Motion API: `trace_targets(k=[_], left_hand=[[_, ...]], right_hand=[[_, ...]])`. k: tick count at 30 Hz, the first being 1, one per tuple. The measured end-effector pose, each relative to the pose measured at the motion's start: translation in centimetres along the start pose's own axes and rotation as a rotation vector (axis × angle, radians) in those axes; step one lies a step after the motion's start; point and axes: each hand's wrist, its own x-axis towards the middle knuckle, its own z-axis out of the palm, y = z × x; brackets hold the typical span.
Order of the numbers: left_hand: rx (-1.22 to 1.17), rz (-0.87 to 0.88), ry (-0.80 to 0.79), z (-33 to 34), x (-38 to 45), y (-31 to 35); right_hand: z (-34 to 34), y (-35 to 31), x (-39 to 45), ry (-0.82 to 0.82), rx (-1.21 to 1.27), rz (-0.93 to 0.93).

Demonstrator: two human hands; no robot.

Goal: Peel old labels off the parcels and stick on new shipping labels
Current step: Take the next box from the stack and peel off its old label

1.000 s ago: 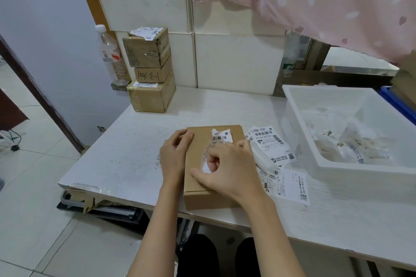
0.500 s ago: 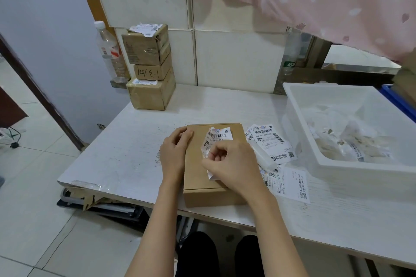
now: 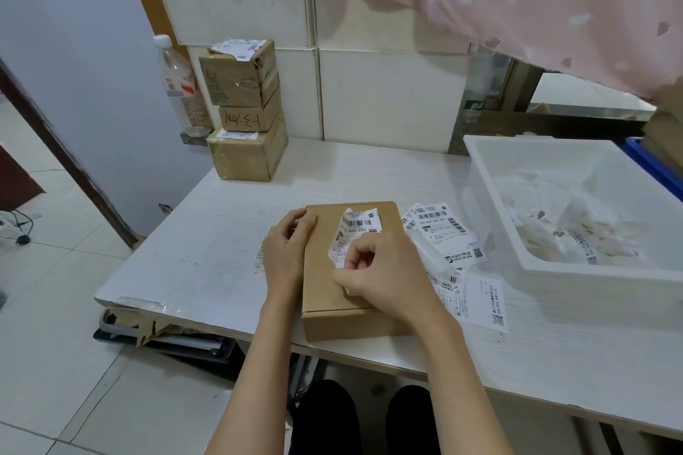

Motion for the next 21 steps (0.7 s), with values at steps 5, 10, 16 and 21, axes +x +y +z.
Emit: trace_targets(k=[5,10,16,21], left_hand=[[-0.001,0.011,0.004,-0.04,-0.02,-0.21],[-0.001,0.012,0.018,0.03,-0.06,-0.28],[-0.013,0.002,0.011,0.10,-0.14,-0.05],[-0.006,-0.003,0.011,0.02,-0.05,-0.16]], right_hand=[[-0.05,0.14,0.31,0.162,0.109,0.032],[-0.24,0.32,0.62,0.112,0.096,0.017],[-0.84,0.04,0.36,-0.014,-0.008,-0.007],[-0.68,-0.23,-0.07,0.003,0.070,0.001]])
